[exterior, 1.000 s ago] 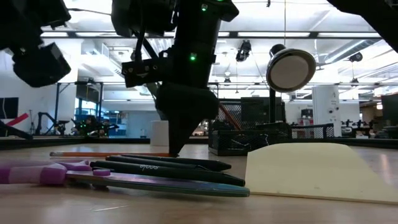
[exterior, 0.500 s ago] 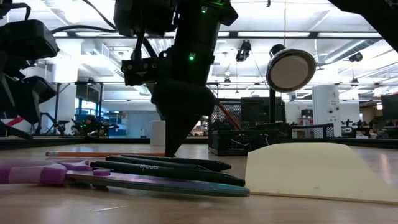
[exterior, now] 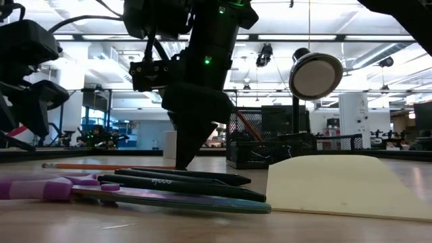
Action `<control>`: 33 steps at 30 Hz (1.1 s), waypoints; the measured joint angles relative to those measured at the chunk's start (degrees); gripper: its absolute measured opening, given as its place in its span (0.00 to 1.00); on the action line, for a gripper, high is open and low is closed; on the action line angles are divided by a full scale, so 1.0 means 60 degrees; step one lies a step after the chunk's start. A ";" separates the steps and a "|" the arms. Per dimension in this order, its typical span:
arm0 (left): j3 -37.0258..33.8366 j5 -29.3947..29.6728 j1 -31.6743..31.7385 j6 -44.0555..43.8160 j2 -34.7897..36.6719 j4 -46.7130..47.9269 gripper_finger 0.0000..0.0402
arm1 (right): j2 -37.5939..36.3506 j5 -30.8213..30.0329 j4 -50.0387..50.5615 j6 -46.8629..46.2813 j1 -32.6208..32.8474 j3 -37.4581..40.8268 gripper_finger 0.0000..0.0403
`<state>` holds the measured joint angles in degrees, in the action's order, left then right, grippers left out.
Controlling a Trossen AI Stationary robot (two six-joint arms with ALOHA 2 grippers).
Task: Pick and place office supplies into organizer
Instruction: Put the orange pencil into the black desk organizer
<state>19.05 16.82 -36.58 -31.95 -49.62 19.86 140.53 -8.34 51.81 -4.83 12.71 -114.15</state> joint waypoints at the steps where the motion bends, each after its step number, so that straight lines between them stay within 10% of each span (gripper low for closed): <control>1: -0.0002 -0.0006 0.0025 0.0105 -0.0099 -0.0013 0.51 | 0.0000 0.0009 -0.0003 0.0023 -0.0004 0.0000 0.02; 19: 0.0015 -0.0608 0.1483 0.0963 -0.3475 -0.1787 0.50 | 0.0000 -0.0079 -0.0039 0.0056 0.0001 0.0004 0.02; 33: 0.0021 -0.1212 0.1480 0.1240 -0.4077 -0.1856 0.12 | 0.0000 -0.0103 -0.0168 0.0086 0.0004 0.0007 0.02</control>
<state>19.18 9.54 -27.70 -24.51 -74.08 8.73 140.53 -8.96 50.80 -4.32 12.73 -114.10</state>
